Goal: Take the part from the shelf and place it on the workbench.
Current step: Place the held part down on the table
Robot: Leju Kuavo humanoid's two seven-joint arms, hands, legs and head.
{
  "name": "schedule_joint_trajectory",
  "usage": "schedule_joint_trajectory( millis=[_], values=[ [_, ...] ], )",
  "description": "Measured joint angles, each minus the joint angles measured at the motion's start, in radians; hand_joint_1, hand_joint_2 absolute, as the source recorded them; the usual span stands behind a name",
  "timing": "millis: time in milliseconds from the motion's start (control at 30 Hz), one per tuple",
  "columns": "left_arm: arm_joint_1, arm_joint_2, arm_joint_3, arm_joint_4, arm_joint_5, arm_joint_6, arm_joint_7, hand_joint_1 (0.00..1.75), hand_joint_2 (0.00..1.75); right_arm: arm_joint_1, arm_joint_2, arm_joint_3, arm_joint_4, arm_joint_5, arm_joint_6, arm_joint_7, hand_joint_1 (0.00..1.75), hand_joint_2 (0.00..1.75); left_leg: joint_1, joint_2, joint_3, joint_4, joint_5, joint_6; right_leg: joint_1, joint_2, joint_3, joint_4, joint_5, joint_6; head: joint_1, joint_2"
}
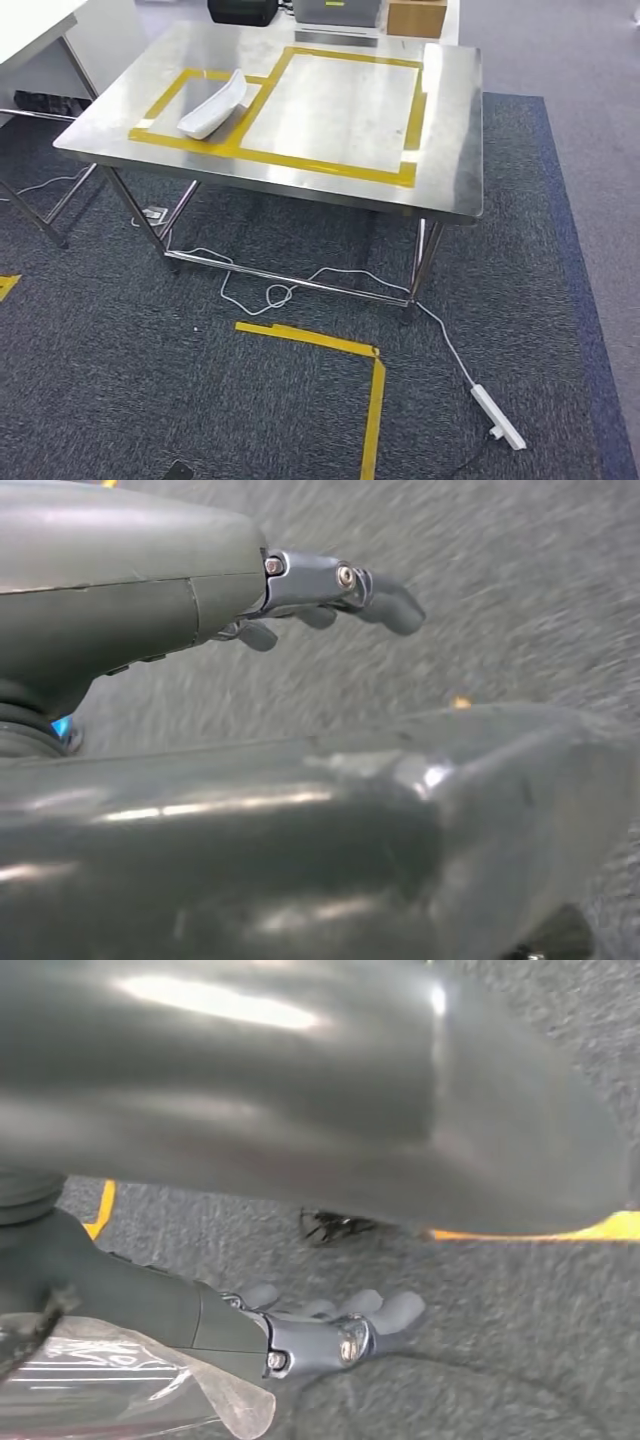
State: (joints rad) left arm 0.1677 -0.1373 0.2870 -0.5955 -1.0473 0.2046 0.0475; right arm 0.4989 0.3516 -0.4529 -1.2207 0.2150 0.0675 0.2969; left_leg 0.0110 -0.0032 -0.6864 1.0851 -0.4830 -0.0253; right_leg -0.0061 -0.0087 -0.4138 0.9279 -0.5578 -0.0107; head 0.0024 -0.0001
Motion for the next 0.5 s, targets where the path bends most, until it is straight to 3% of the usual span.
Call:
schedule_joint_trajectory(
  millis=[33,67,100,133,167,233,300,333,400,433,500],
  values=[
    [0.001,-0.007,0.006,0.002,0.0,0.007,0.006,0.0,0.0,0.001,0.0,-0.001,-0.002,-0.001,0.002,0.0,0.0,0.0,0.0,0.0,-0.008,0.069,-0.057,-0.003,0.002,-0.003,-0.017,0.004,0.011,-0.004,-0.002,0.0],
    [0.002,-0.014,0.011,0.004,0.0,0.012,0.009,0.0,0.0,0.002,0.0,-0.002,-0.002,-0.002,0.004,0.0,0.0,0.0,0.001,0.0,-0.012,0.139,-0.093,-0.004,0.003,-0.006,-0.035,0.01,0.022,-0.005,-0.004,0.0],
    [0.002,-0.019,0.015,0.005,0.0,0.015,0.011,0.0,0.0,0.002,0.0,-0.002,-0.003,-0.003,0.006,0.0,0.0,0.0,0.001,0.0,-0.009,0.192,-0.1,-0.005,0.005,-0.01,-0.054,0.017,0.033,-0.006,-0.003,0.0],
    [0.002,-0.023,0.018,0.005,0.001,0.012,0.011,0.0,0.0,0.002,0.0,-0.002,-0.003,-0.003,0.007,0.0,0.0,0.0,0.001,0.0,0.006,0.217,-0.082,-0.005,0.006,-0.012,-0.073,0.026,0.042,-0.005,-0.003,0.0],
    [0.003,-0.026,0.022,0.005,0.003,0.005,0.008,0.0,0.0,0.002,0.0,-0.002,-0.003,-0.003,0.007,0.0,0.0,0.0,0.001,0.0,0.035,0.206,-0.052,-0.003,0.007,-0.014,-0.092,0.036,0.05,-0.004,-0.003,0.0],
    [0.003,-0.023,0.029,0.005,0.008,-0.018,-0.005,0.0,0.0,0.002,0.0,-0.001,-0.003,-0.003,0.008,0.0,0.0,0.0,-0.001,0.0,0.144,0.087,-0.024,0.004,0.009,-0.013,-0.125,0.058,0.066,0.002,-0.003,0.0],
    [0.003,-0.017,0.036,0.005,0.011,-0.035,-0.019,0.0,0.0,0.004,0.0,0.001,-0.004,-0.005,0.008,0.0,0.0,0.0,-0.004,-0.001,0.244,-0.059,-0.054,0.014,0.011,-0.013,-0.15,0.074,0.083,0.01,-0.003,0.0],
    [0.003,-0.015,0.039,0.005,0.012,-0.039,-0.023,0.0,0.0,0.004,0.0,0.002,-0.004,-0.006,0.007,-0.001,0.0,0.0,-0.007,-0.001,0.264,-0.099,-0.068,0.018,0.012,-0.013,-0.158,0.077,0.093,0.015,-0.002,0.0],
    [0.006,-0.012,0.046,0.005,0.013,-0.043,-0.027,0.0,0.0,0.007,0.0,0.002,-0.005,-0.006,0.007,-0.001,0.0,0.0,-0.006,0.002,0.25,-0.117,-0.064,0.028,0.011,-0.01,-0.175,0.081,0.104,0.027,-0.002,0.0],
    [0.009,-0.011,0.05,0.005,0.013,-0.044,-0.028,0.0,0.0,0.009,0.0,0.002,-0.005,-0.007,0.007,-0.001,0.0,0.0,-0.004,0.005,0.238,-0.12,-0.054,0.036,0.01,-0.007,-0.183,0.091,0.087,0.032,-0.001,0.0],
    [0.012,-0.012,0.056,0.005,0.015,-0.037,-0.027,0.0,0.0,0.012,0.0,0.002,-0.005,-0.006,0.006,0.0,0.0,0.0,-0.002,0.01,0.209,-0.122,-0.03,0.049,0.007,0.002,-0.208,0.164,-0.005,0.04,0.001,0.0]
  ],
)
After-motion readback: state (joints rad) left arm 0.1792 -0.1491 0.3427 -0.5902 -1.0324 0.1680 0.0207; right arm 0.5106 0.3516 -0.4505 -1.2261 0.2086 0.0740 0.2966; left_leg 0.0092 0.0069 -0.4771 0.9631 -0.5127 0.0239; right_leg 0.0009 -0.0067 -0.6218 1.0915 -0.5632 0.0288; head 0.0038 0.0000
